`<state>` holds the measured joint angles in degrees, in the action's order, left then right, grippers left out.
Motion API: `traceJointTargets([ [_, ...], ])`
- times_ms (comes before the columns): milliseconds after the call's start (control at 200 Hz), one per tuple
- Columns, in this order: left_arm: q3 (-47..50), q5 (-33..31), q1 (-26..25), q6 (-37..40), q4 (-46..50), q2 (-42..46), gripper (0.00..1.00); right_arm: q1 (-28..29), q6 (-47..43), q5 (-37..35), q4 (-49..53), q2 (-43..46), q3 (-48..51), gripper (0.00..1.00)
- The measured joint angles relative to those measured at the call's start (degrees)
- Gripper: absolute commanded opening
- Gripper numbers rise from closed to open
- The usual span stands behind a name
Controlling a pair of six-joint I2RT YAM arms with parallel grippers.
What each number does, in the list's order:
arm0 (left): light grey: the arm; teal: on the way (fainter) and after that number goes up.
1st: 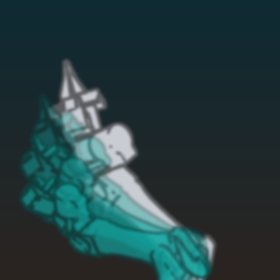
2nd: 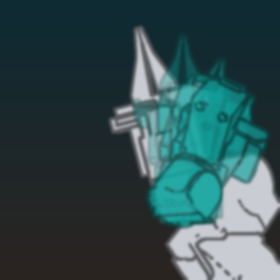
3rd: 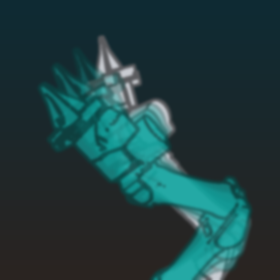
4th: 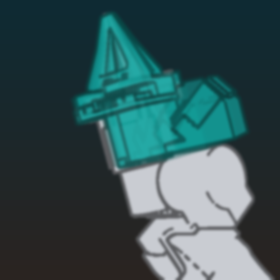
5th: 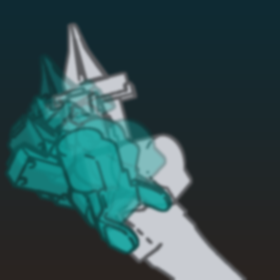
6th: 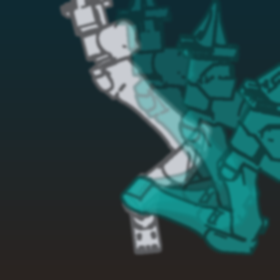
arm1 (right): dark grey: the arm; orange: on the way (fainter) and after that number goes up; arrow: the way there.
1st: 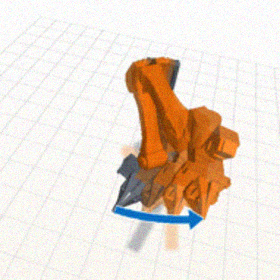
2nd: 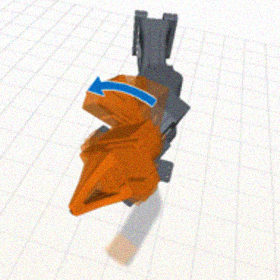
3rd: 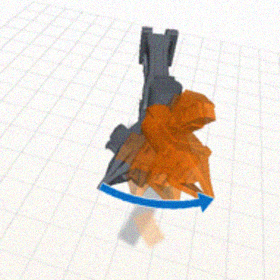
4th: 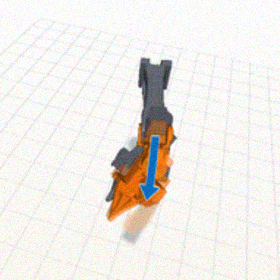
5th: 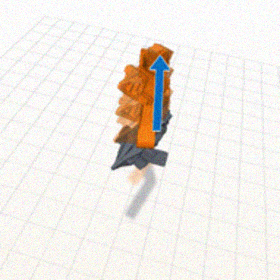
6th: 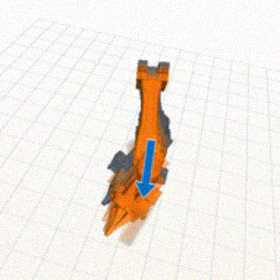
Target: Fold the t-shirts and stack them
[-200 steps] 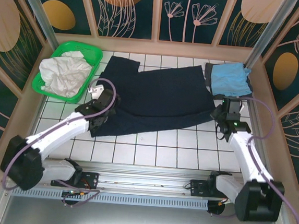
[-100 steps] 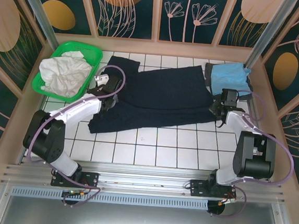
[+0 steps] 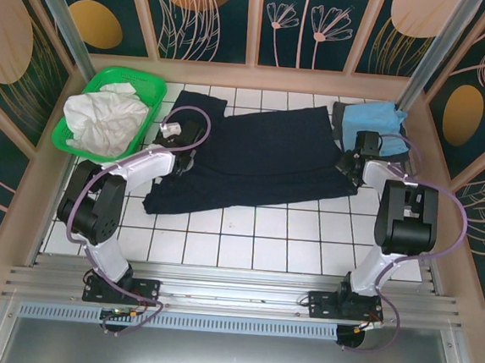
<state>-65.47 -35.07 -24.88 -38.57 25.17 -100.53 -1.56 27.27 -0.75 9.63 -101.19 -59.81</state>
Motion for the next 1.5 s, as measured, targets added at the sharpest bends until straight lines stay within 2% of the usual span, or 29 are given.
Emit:
traceJointTargets([
  [185,0.00,0.37,0.39,-0.02,1.27,-0.76,0.00,0.04,0.00,0.72,1.20,0.11,-0.15,0.00],
  [275,1.40,2.62,0.42,0.11,1.51,2.43,0.00,0.15,0.00,0.68,1.73,3.85,2.08,0.00],
  [450,9.97,7.54,-1.18,-0.04,2.16,19.85,0.00,0.57,0.11,0.13,4.11,22.34,11.69,0.00],
  [600,16.28,10.10,-5.92,-2.95,5.16,35.91,0.00,0.59,2.21,-0.87,5.90,39.93,19.54,0.00],
  [736,20.59,12.55,-10.43,-7.28,8.59,43.91,0.00,0.59,5.75,-0.59,8.37,55.89,25.29,0.00],
  [906,25.86,16.24,-14.95,-12.46,12.81,52.76,0.00,0.59,7.89,-0.22,12.11,64.81,25.81,0.00],
  [1021,27.06,16.85,-15.21,-14.91,14.80,58.84,0.00,0.59,8.68,-0.22,12.92,66.42,26.67,0.00],
  [1121,27.82,16.61,-15.21,-16.02,15.08,59.78,0.00,0.59,8.98,-0.20,12.74,64.74,28.46,0.00],
  [1261,28.76,15.87,-15.21,-16.02,13.42,52.87,0.00,0.59,9.09,0.26,9.66,58.12,30.67,0.00],
  [1426,28.37,10.51,-14.88,-15.96,12.02,44.37,0.00,0.59,8.20,0.20,3.74,46.60,30.84,0.00],
  [1501,27.30,8.74,-13.00,-15.26,11.43,40.54,0.00,0.59,7.69,0.20,0.68,41.18,30.64,0.00],
])
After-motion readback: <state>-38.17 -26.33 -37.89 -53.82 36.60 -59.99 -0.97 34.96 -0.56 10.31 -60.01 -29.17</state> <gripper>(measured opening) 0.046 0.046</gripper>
